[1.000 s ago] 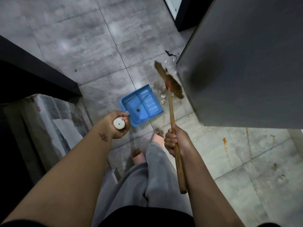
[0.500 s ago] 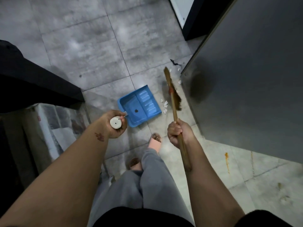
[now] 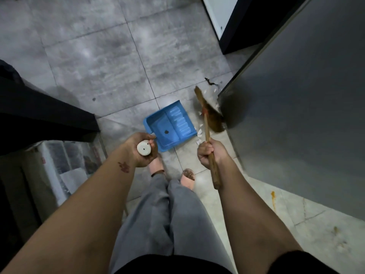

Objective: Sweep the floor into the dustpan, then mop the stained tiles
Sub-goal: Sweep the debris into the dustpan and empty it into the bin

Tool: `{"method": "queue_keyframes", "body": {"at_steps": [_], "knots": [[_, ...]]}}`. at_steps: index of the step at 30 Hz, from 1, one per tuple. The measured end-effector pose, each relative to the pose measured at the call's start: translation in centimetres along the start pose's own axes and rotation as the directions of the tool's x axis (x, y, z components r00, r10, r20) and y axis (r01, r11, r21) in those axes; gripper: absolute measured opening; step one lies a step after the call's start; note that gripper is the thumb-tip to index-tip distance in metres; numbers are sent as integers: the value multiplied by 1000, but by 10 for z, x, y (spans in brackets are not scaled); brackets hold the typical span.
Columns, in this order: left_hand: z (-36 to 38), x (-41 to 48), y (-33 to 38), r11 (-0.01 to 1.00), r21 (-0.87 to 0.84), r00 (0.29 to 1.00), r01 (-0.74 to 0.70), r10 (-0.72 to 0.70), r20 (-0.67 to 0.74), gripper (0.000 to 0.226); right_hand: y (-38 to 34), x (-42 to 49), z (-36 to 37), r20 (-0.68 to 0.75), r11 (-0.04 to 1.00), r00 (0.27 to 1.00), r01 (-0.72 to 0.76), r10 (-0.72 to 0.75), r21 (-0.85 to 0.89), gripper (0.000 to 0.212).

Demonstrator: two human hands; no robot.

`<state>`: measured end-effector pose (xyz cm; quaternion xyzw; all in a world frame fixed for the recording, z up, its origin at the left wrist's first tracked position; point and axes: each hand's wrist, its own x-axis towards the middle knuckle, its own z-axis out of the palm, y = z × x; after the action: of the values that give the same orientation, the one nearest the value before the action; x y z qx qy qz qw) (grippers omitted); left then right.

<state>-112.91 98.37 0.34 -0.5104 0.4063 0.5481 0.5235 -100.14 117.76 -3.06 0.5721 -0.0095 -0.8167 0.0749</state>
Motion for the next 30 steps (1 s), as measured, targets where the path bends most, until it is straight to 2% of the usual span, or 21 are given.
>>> {"method": "queue_keyframes", "body": {"at_steps": [3, 5, 9, 12, 17, 23, 26, 30], "knots": [[5, -2, 24, 999, 25, 1000, 22, -23, 13, 14, 20, -7, 17, 36, 1000, 999, -22, 21, 19, 47], [6, -7, 44, 999, 44, 1000, 25, -26, 17, 16, 32, -16, 29, 22, 999, 1000, -16, 17, -38, 47], [9, -14, 82, 995, 102, 1000, 24, -23, -9, 16, 43, -25, 58, -18, 981, 998, 63, -67, -181, 46], [16, -17, 103, 991, 131, 1000, 24, -21, -21, 15, 31, -20, 84, 0, 967, 992, 126, -130, -221, 42], [39, -16, 138, 986, 163, 999, 38, -40, 10, 17, -16, -4, 126, 41, 936, 970, 240, -238, -259, 39], [79, -10, 173, 991, 122, 994, 59, -69, 81, 13, -106, 31, 167, -68, 883, 927, 327, -369, -337, 36], [106, -1, 186, 992, 110, 993, 61, -72, 97, 13, -153, 53, 177, -117, 896, 916, 337, -383, -290, 35], [140, 15, 199, 992, 102, 993, 70, -79, 93, 13, -195, 83, 177, -178, 950, 939, 267, -294, -160, 34]]}}
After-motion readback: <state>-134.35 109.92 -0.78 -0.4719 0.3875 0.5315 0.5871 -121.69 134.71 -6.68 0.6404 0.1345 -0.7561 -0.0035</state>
